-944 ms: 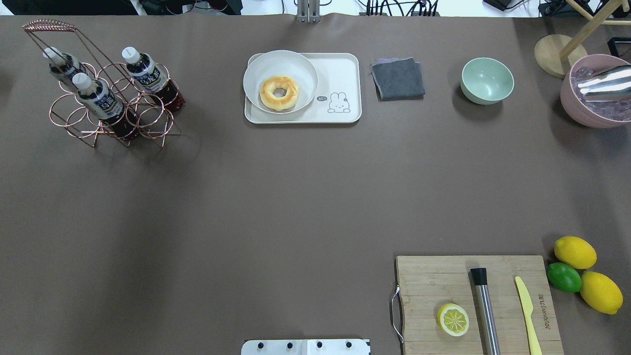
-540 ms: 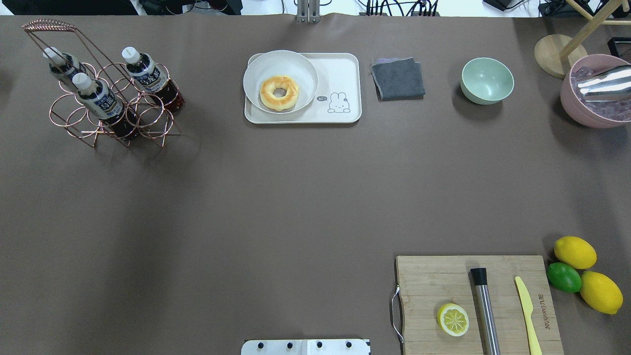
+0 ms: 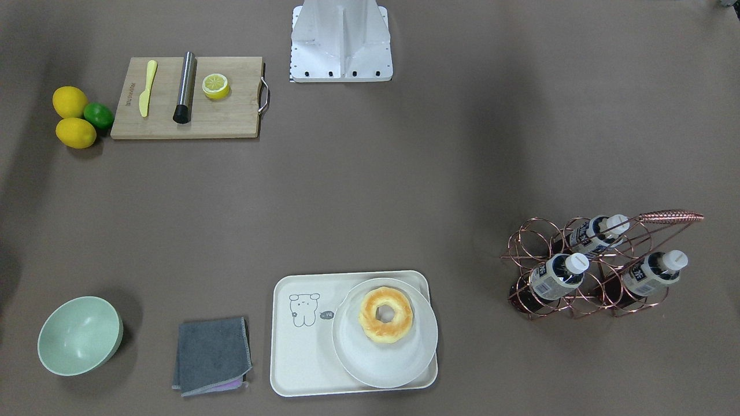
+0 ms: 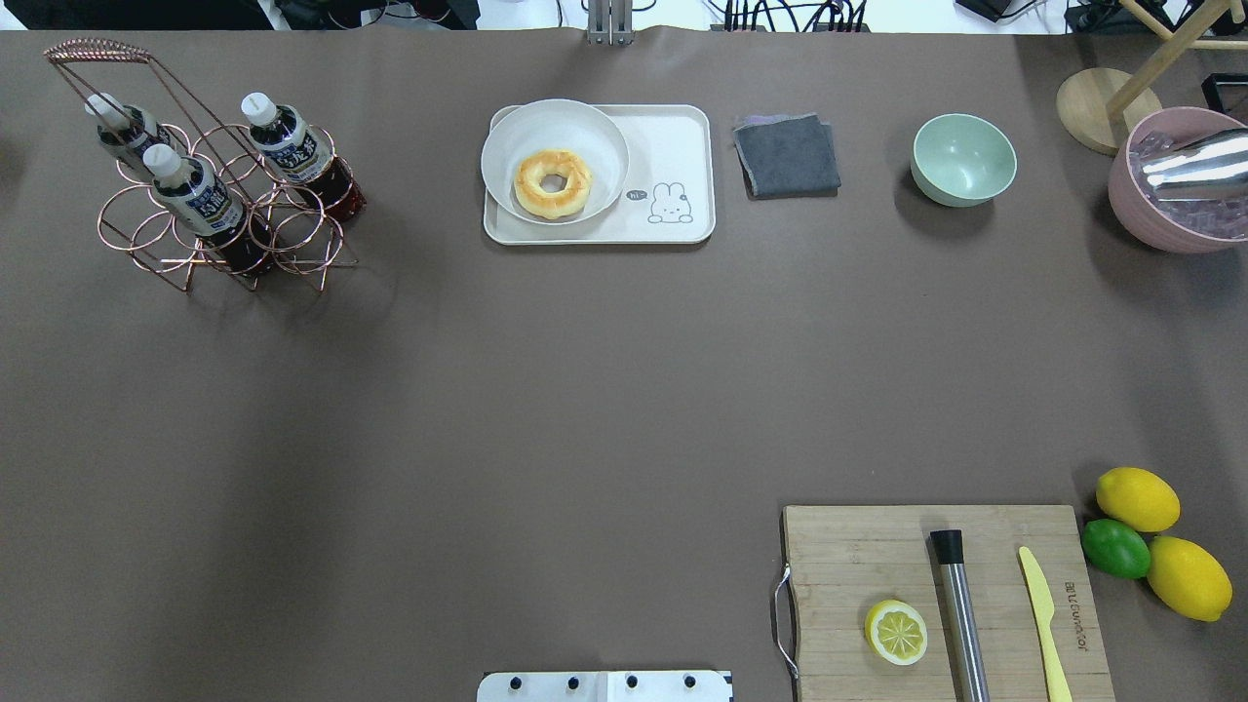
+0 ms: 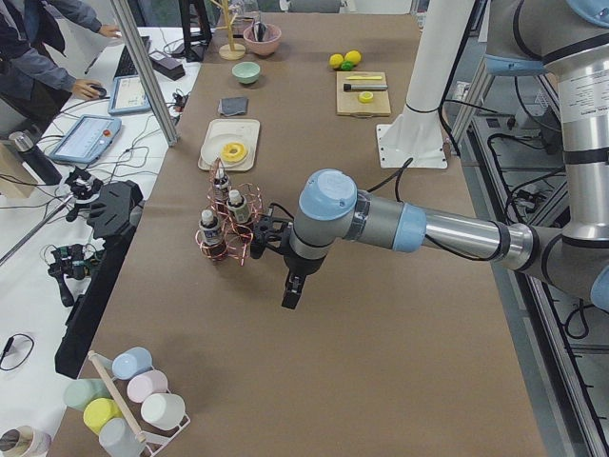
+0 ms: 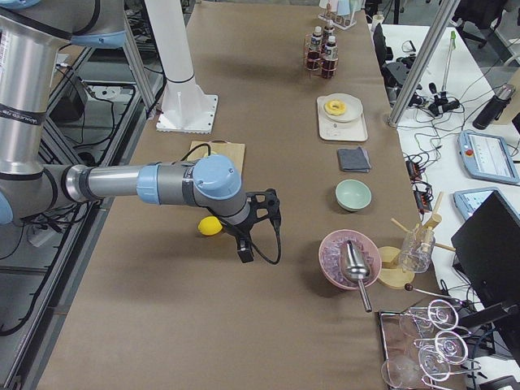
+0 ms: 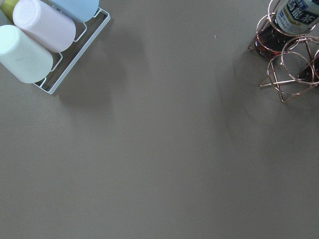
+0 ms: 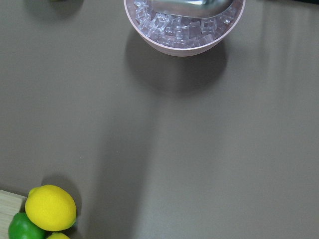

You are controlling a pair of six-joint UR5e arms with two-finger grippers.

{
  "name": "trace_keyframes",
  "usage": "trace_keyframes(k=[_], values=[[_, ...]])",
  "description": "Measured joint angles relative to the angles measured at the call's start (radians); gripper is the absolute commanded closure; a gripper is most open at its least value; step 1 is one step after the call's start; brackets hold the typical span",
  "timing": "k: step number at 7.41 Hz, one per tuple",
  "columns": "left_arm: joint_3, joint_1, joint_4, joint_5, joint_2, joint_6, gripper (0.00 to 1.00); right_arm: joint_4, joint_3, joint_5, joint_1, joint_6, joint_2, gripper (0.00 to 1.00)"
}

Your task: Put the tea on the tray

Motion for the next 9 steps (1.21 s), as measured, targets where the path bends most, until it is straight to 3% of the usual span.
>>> trace_keyframes(k=[2,5,7,9], values=[[-0.011,0.037,-0.018,0.000,-0.035,-0.104,0.06,0.000,0.001,-0.001,0.000,-0.004,-0.006,0.00],[-0.054,0.248,-0.212,0.009,-0.091,-0.477,0.07,0.000,0.000,-0.002,-0.001,-0.003,-0.004,0.00],[-0.056,0.365,-0.272,0.048,-0.200,-0.691,0.04,-0.001,-0.018,-0.006,-0.002,-0.004,-0.003,0.00],[-0.051,0.521,-0.280,0.223,-0.297,-0.848,0.03,-0.001,-0.047,-0.007,-0.003,-0.003,-0.001,0.00]])
